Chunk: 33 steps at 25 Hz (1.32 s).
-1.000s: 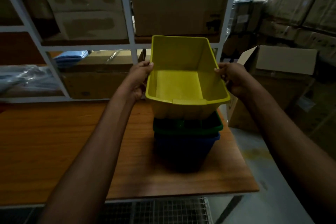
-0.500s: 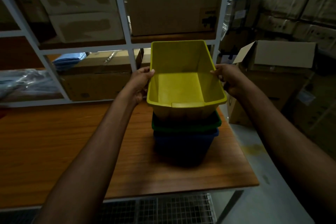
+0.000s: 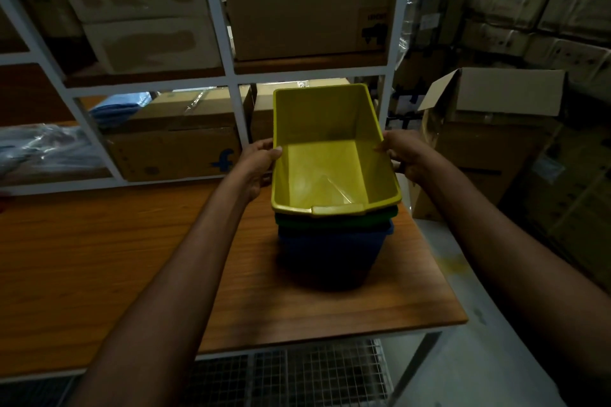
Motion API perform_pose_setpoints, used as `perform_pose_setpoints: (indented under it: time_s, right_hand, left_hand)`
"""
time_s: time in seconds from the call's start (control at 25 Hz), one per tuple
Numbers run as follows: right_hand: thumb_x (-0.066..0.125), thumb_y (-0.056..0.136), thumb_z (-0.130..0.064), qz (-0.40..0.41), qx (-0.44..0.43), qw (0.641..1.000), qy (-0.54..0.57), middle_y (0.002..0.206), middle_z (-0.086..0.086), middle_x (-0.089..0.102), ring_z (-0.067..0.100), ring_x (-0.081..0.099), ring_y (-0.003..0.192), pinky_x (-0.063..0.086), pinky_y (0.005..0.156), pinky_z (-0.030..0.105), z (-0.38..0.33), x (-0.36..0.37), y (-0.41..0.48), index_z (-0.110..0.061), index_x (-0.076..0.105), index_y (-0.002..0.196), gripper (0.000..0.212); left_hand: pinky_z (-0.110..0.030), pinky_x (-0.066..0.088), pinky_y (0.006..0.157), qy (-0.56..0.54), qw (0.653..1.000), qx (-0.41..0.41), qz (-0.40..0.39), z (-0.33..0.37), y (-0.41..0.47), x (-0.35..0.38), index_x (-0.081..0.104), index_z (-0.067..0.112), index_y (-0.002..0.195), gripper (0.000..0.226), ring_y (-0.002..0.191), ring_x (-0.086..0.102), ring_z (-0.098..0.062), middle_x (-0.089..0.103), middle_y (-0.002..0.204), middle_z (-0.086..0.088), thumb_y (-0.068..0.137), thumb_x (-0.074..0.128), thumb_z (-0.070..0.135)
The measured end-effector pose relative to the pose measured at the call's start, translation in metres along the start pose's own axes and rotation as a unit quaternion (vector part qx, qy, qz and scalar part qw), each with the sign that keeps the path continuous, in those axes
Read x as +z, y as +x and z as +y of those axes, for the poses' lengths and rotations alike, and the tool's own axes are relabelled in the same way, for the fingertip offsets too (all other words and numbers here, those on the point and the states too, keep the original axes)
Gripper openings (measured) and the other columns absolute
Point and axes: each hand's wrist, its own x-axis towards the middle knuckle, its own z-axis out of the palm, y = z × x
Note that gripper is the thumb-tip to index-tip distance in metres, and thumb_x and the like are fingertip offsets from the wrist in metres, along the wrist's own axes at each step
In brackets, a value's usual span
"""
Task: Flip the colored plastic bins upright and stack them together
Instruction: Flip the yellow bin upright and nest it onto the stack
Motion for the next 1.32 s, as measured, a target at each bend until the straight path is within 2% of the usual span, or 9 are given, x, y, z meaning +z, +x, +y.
perform_pose_setpoints:
  time_s: [0.2,0.4,0.48,0.68,0.84,1.04,1.12,1.2,1.32]
  right_hand:
    - [0.055,0.093,0.003,0.017,-0.001,1.0,0.014,0.122,0.006,0.061,0.021,0.053,0.111,0.043,0.067,0.033,0.001,-0.004,0.004,-0.013,0.064,0.132,0.043]
    - [0.059,0.093,-0.002,0.026,0.036,0.999,-0.015,0.128,0.014,0.061,0.019,0.058,0.087,0.048,0.067,0.036,0.013,0.002,0.02,-0.007,0.055,0.138,0.045]
    - [0.058,0.094,-0.002,0.034,0.047,0.998,-0.033,0.129,0.015,0.061,0.022,0.058,0.091,0.049,0.074,0.039,0.019,0.004,0.023,-0.007,0.053,0.139,0.045]
    - [0.058,0.09,-0.004,0.03,0.065,0.997,-0.043,0.129,0.015,0.063,0.023,0.062,0.098,0.048,0.063,0.033,0.03,0.003,0.03,-0.011,0.052,0.138,0.048]
    - [0.058,0.092,-0.004,0.029,0.07,0.996,-0.048,0.129,0.015,0.063,0.024,0.061,0.099,0.047,0.061,0.034,0.031,0.002,0.026,-0.01,0.053,0.137,0.046]
    - [0.06,0.093,-0.001,0.039,0.051,0.998,-0.014,0.12,0.015,0.061,0.023,0.059,0.079,0.051,0.057,0.037,0.01,0.001,0.011,-0.002,0.046,0.142,0.051]
    - [0.054,0.097,-0.003,0.036,0.033,0.999,0.004,0.116,0.013,0.062,0.021,0.058,0.078,0.052,0.066,0.039,-0.007,-0.001,-0.004,0.001,0.047,0.138,0.041]
    - [0.051,0.102,-0.006,0.028,0.008,0.999,0.032,0.112,0.011,0.064,0.02,0.059,0.077,0.051,0.064,0.035,-0.026,-0.003,-0.022,0.0,0.051,0.134,0.032]
    - [0.053,0.101,-0.004,0.05,-0.066,0.993,0.084,0.096,0.002,0.065,0.01,0.06,0.074,0.048,0.051,0.023,-0.053,-0.006,-0.052,-0.008,0.06,0.128,0.028]
  left_hand:
    - [-0.035,0.052,0.074,0.001,1.0,0.004,0.003,-0.002,0.002,0.0,0.061,0.017,0.135,0.034,0.094,0.066,-0.019,0.07,0.115,-0.007,0.102,0.056,0.015]
    - [-0.037,0.056,0.076,0.016,0.999,-0.039,0.003,-0.01,0.001,0.001,0.059,0.01,0.134,0.031,0.085,0.066,-0.02,0.069,0.099,-0.005,0.104,0.053,0.014]
    - [-0.041,0.054,0.084,0.03,0.998,-0.058,0.005,-0.015,0.002,0.003,0.056,0.01,0.138,0.034,0.096,0.064,-0.024,0.066,0.11,-0.008,0.105,0.052,0.016]
    - [-0.042,0.05,0.096,0.046,0.997,-0.061,0.021,-0.018,0.002,0.009,0.052,0.01,0.143,0.038,0.109,0.059,-0.026,0.062,0.13,-0.012,0.105,0.053,0.015]
    - [-0.038,0.051,0.09,0.058,0.996,-0.058,0.032,-0.014,-0.002,0.012,0.053,0.005,0.141,0.04,0.122,0.059,-0.031,0.061,0.132,-0.014,0.101,0.059,0.011]
    - [-0.037,0.059,0.072,0.018,0.997,-0.04,0.058,-0.002,-0.006,0.009,0.062,0.001,0.127,0.034,0.08,0.067,-0.023,0.068,0.1,-0.01,0.094,0.067,0.008]
    - [-0.042,0.059,0.082,-0.004,0.998,-0.02,0.059,0.009,-0.011,0.004,0.064,0.003,0.123,0.033,0.084,0.069,-0.024,0.07,0.096,-0.01,0.092,0.069,0.011]
    - [-0.044,0.056,0.091,-0.022,0.999,0.014,0.04,0.025,-0.019,-0.001,0.068,0.012,0.112,0.02,0.091,0.068,-0.025,0.073,0.098,-0.009,0.092,0.069,0.018]
    - [-0.034,0.058,0.076,-0.053,0.995,0.08,0.031,0.052,-0.044,-0.006,0.07,0.02,0.105,0.015,0.086,0.071,-0.017,0.076,0.095,-0.002,0.095,0.066,0.031]
